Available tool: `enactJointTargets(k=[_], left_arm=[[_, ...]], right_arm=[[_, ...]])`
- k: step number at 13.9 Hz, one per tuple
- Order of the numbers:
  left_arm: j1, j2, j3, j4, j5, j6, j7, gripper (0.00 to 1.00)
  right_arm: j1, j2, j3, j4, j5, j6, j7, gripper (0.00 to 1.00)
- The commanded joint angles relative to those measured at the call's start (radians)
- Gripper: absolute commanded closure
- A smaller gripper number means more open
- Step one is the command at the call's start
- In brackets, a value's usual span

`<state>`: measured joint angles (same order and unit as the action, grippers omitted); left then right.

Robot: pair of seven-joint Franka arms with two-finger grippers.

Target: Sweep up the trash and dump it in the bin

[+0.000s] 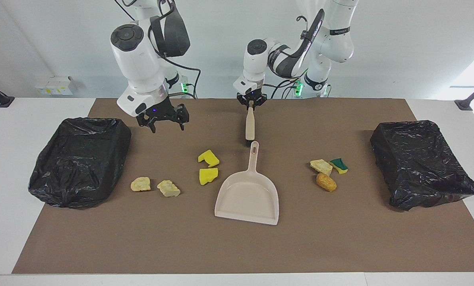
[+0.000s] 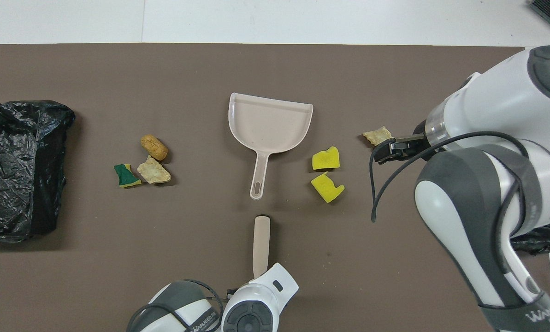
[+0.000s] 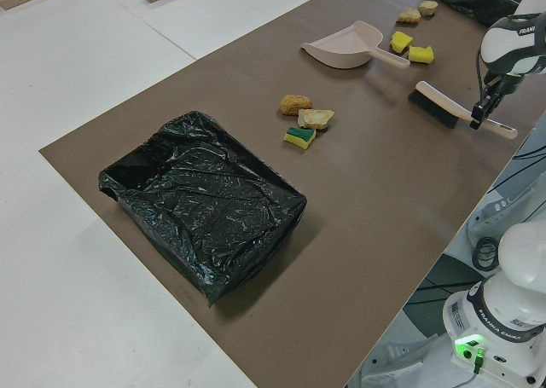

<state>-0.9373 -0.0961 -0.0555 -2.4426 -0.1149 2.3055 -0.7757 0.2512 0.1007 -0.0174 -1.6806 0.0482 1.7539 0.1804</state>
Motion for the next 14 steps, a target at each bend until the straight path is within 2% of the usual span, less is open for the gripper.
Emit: enactJointTargets(k=[1,4,7,12,14], left_arm=[[-0.023,-0.024,0.017,-0.021,-0.014,0.008,-0.013,1.00],[-0.018,-0.033,0.020,-0.013,-0.014,-0.009,-0.011,1.00],[0.001,-0.056,0.029,0.022,-0.014,-0.174,0.009,1.00],[0.161,-0.152,0.029,0.030,-0.014,-0.322,0.100,1.00],[0.253,-0.203,0.029,0.039,-0.014,-0.397,0.162,1.00]], right_arm=[[0.045,0.043,-0.003,0.005,0.019,0.067,0.079,0.00],[0.086,0.095,0.000,0.004,0.019,0.148,0.163,0.00],[0.114,0.122,0.002,-0.004,0.021,0.196,0.218,0.00],[0.132,0.142,0.002,-0.005,0.065,0.242,0.251,0.00],[0.172,0.143,0.002,-0.005,0.064,0.259,0.281,0.00]])
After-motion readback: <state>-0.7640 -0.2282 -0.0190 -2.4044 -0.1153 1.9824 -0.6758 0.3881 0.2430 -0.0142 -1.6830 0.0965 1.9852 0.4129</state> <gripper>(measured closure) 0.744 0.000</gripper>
